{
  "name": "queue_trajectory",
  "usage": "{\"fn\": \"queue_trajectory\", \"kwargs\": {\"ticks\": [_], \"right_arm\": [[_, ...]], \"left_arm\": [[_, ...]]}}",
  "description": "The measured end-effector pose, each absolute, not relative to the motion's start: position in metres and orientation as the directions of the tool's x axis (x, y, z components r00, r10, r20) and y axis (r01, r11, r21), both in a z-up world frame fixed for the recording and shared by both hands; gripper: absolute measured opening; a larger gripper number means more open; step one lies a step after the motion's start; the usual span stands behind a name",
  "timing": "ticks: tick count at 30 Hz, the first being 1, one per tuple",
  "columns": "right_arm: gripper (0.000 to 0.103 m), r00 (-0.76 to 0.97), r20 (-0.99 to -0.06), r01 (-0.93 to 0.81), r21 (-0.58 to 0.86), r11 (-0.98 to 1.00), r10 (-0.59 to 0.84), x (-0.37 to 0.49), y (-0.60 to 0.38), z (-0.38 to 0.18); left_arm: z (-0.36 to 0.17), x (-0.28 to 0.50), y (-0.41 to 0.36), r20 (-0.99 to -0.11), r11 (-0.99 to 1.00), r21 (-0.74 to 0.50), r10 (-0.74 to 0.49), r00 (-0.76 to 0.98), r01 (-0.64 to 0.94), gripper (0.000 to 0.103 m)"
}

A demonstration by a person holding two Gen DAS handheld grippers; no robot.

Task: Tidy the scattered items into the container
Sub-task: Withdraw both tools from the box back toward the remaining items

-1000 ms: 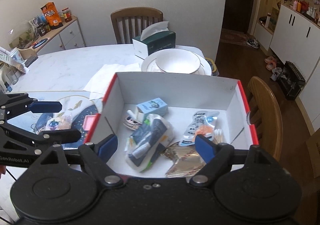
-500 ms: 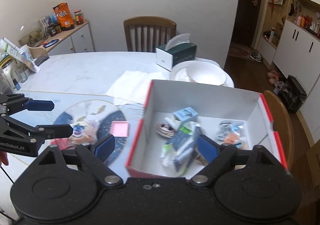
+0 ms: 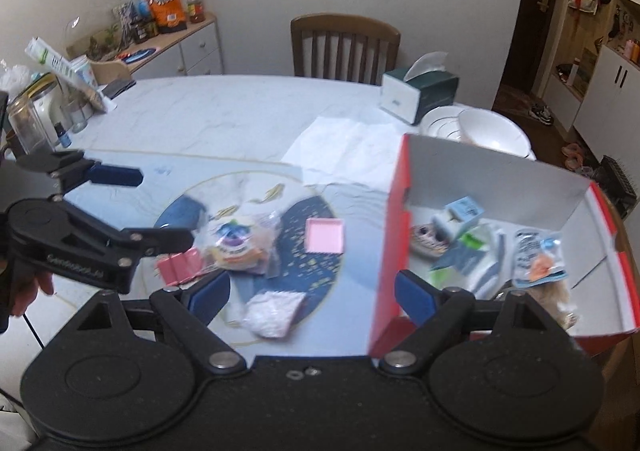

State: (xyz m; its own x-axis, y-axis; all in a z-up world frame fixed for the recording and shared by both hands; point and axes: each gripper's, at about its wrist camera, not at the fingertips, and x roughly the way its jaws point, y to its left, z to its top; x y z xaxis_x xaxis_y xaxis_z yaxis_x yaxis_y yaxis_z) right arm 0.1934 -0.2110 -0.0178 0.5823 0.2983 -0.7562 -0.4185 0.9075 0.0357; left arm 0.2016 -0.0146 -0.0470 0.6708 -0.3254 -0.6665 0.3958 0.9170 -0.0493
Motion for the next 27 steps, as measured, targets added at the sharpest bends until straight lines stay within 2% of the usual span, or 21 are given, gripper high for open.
{"fn": "queue_trajectory", "kwargs": {"ticks": [9,14,27], "right_arm": [[0.089,0.555,-0.79,-0.404,0.019,0.915,0.261,0.188,-0.18,-0.046],[0.088,0.541,-0.809,-0.386,0.007,0.923,0.232,0.193,-0.17,-0.063],[0.085,0.493,-0.851,-0.369,-0.018,0.929,0.179,0.208,-0.161,-0.098]], "left_arm": [[-0.069,0.211,0.005,-0.675,0.887,-0.032,-0.359,0.644,0.46,0.102],[-0.081,0.219,0.0,-0.68,0.859,-0.003,-0.377,0.629,0.512,0.102],[-0.107,0.252,-0.02,-0.716,0.787,-0.019,-0.441,0.541,0.617,0.102]]}}
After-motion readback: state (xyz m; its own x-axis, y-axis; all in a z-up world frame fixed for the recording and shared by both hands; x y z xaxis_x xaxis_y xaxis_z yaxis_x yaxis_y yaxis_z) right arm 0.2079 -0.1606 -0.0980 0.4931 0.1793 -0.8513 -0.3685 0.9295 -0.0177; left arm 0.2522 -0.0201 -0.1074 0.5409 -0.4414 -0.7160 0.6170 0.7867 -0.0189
